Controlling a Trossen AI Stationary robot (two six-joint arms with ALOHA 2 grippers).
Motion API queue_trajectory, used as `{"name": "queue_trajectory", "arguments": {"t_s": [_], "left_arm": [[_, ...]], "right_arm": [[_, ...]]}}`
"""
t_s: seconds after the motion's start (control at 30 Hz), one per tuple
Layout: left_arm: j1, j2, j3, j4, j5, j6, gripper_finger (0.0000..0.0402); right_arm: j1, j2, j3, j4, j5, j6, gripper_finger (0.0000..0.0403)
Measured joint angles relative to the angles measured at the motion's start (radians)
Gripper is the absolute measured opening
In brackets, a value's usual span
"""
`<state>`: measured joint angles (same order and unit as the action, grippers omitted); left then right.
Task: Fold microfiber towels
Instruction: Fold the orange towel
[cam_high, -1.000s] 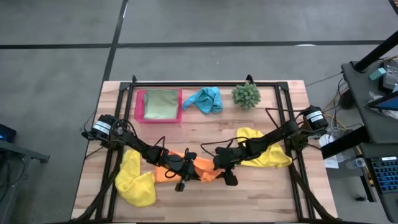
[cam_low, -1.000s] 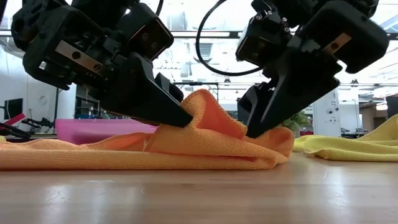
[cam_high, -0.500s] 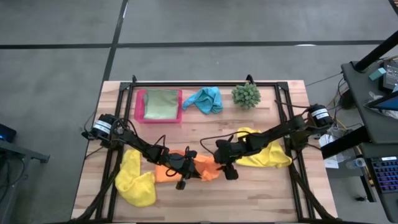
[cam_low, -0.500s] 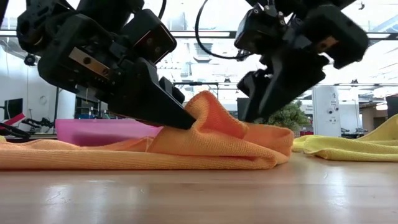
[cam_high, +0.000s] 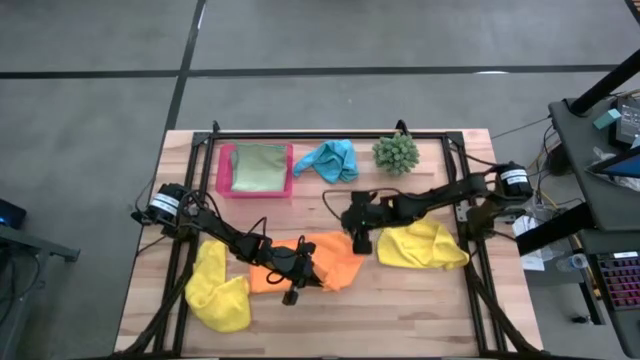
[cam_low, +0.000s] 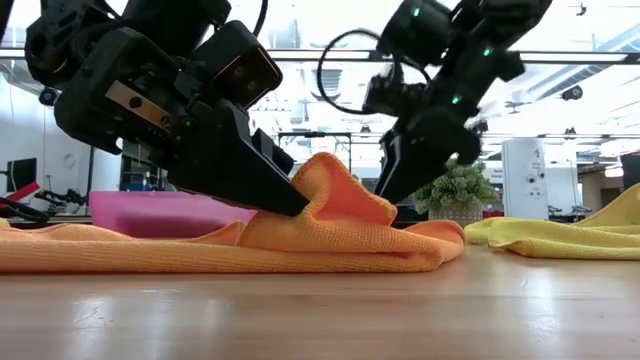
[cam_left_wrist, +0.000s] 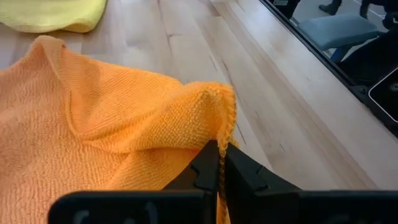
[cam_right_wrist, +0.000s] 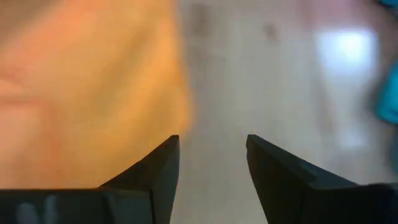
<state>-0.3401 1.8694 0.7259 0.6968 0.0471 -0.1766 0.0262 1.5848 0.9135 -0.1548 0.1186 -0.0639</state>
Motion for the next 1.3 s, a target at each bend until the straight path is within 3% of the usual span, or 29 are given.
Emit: {"name": "queue_trajectory", "arguments": {"t_s": [0.1,0.23,0.33,0.67,0.93,1.0,1.1,1.17,1.3], "left_arm": [[0.0,0.0,0.0,0.001,0.0,0.0,0.0],[0.0,0.0,-0.001,0.001,0.0,0.0,0.0],[0.0,0.0,-0.002,0.0,0.0,0.0,0.0],[0.006,0.0,-0.002,0.001,0.0,-0.001,0.0],[0.006,0.0,-0.002,0.002,0.0,-0.002,0.0],[0.007,0.0,-0.002,0.002,0.0,-0.002,0.0],[0.007,0.0,-0.002,0.002,0.0,-0.002,0.0],[0.006,0.0,-0.002,0.002,0.0,-0.003,0.0],[0.006,0.0,-0.002,0.002,0.0,-0.003,0.0]], "right_arm": [[-0.058,0.0,-0.02,0.004,-0.013,-0.014,0.016],[-0.11,0.0,-0.075,0.07,-0.202,-0.012,0.0138],[-0.114,0.0,-0.127,0.151,-0.265,0.024,0.0125],[0.015,0.088,-0.168,0.397,-0.329,0.116,0.0124],[0.074,0.063,-0.113,0.442,-0.612,0.202,0.0148],[0.084,0.035,-0.1,0.443,-0.643,0.221,0.0153],[0.091,-0.015,-0.085,0.401,-0.635,0.217,0.0157],[0.089,-0.044,-0.081,0.334,-0.57,0.193,0.0157],[0.07,-0.078,-0.081,0.195,-0.263,0.125,0.0157]]}}
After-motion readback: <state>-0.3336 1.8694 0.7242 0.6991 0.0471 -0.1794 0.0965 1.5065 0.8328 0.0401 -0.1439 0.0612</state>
